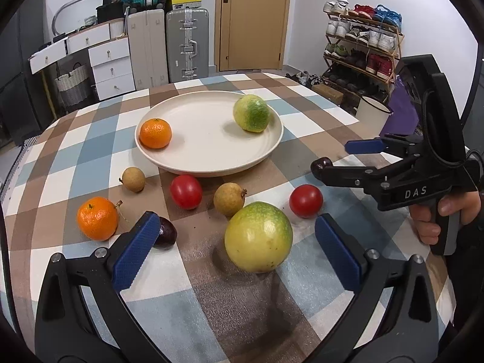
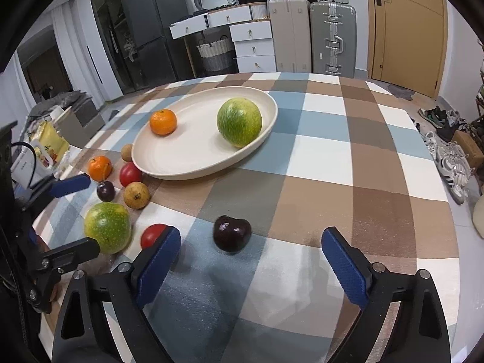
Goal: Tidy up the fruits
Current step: 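Grasp the large yellow fruit with the left tool while the right tool grasps a dark plum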
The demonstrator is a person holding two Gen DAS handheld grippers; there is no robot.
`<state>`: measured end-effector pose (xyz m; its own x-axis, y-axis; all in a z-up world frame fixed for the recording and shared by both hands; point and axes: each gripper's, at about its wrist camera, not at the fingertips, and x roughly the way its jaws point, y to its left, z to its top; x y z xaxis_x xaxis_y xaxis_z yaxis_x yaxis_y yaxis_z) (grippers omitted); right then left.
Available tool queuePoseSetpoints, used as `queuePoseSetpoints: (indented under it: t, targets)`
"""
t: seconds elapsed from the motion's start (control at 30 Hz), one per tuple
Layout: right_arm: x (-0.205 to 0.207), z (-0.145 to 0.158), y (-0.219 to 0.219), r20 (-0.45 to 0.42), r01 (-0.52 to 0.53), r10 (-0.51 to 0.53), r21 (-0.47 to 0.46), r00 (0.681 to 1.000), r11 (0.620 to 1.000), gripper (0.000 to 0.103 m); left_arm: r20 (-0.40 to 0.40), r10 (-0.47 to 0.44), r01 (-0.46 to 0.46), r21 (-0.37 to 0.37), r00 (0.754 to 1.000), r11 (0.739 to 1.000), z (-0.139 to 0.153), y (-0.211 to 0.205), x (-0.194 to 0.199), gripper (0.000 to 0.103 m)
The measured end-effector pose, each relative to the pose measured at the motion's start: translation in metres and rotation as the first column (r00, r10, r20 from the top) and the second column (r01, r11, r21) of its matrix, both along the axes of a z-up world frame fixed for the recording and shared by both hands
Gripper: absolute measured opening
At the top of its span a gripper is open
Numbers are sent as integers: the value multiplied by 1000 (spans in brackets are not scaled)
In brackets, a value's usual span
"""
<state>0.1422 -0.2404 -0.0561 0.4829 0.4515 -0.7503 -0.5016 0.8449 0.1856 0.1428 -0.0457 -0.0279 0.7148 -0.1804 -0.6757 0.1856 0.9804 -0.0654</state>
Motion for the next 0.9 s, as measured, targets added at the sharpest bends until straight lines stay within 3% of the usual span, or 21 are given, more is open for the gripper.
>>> queuePoseSetpoints:
  t: [0.2,0.27,0.57,0.67,0.9]
  targets:
    - [-1,-3,4,-20,-26,26,12,999,1000,77,-18,25,-25,-11,1000,1000,2,4,-3,102]
    - [-1,-4,6,-20,-30,30,6,999,1000,68,-19,45,-45,-1,999,999,3,3,-6,102]
    - [-1,-5,6,-30,-34,34,16,999,999,57,-22,31,-31,21,999,999,0,-11,-18,101]
    - [0,-4,6,-26,-31,32,27,999,999,55,-35,30,-29,35,999,999,-4,-14,-18,92]
    - [-2,-5,9,-29,-49,49,20,998,999,55,-86,46,-47,-8,995,999,-11,-5,-11,72]
